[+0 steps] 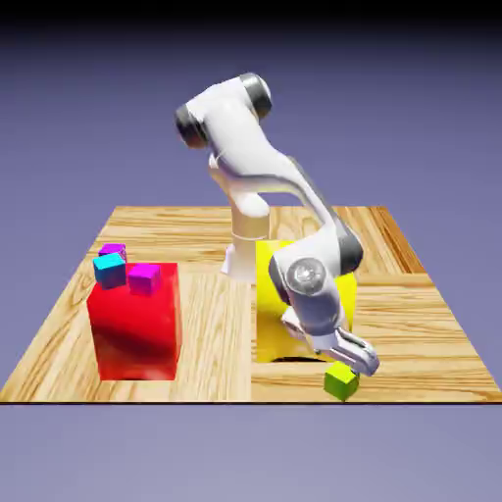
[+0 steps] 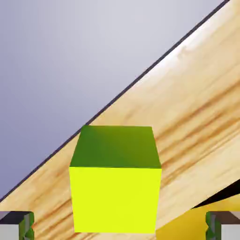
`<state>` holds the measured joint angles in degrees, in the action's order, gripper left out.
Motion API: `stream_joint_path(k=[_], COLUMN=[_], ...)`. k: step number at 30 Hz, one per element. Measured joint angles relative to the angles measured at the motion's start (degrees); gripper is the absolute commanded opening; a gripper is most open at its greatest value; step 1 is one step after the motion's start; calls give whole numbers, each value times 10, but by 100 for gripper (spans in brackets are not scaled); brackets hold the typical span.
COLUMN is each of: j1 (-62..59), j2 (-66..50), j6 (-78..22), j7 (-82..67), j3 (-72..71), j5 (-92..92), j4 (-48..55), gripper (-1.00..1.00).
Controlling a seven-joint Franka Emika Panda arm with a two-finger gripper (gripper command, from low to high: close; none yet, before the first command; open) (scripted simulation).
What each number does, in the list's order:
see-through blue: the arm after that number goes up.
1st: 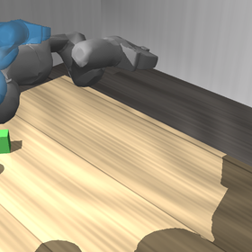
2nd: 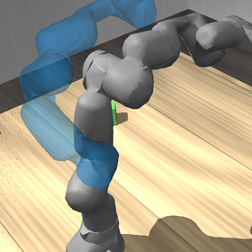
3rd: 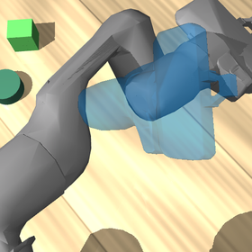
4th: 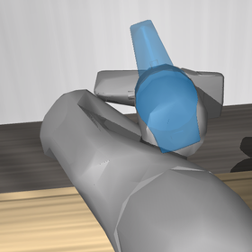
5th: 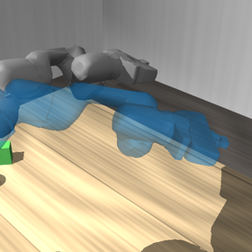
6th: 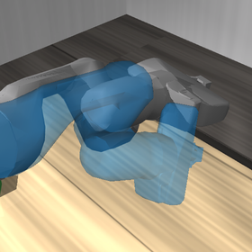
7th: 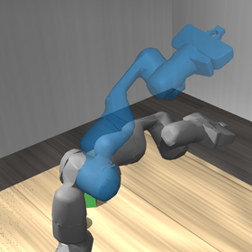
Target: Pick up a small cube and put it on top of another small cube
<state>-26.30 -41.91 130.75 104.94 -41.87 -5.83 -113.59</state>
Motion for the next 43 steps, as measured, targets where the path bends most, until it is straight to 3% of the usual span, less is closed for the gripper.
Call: stream_joint_path(k=[2, 3, 9, 31, 34, 37, 38, 43], j1=[28, 29, 0, -59, -75, -59, -57, -73], j2=[-41, -43, 34, 491, 499, 471, 464, 492], j6=[50, 52, -36, -204, -200, -125, -106, -181], j7=[8, 8, -9, 111, 121, 101, 95, 116], j3=[26, 27, 1, 452, 459, 445, 441, 455], j5=[-19, -20, 33, 351, 342, 368, 374, 348], j4=[-7, -7, 3, -103, -109, -154, -166, -120], gripper=[0, -100, -100, -100, -100, -100, 100, 100])
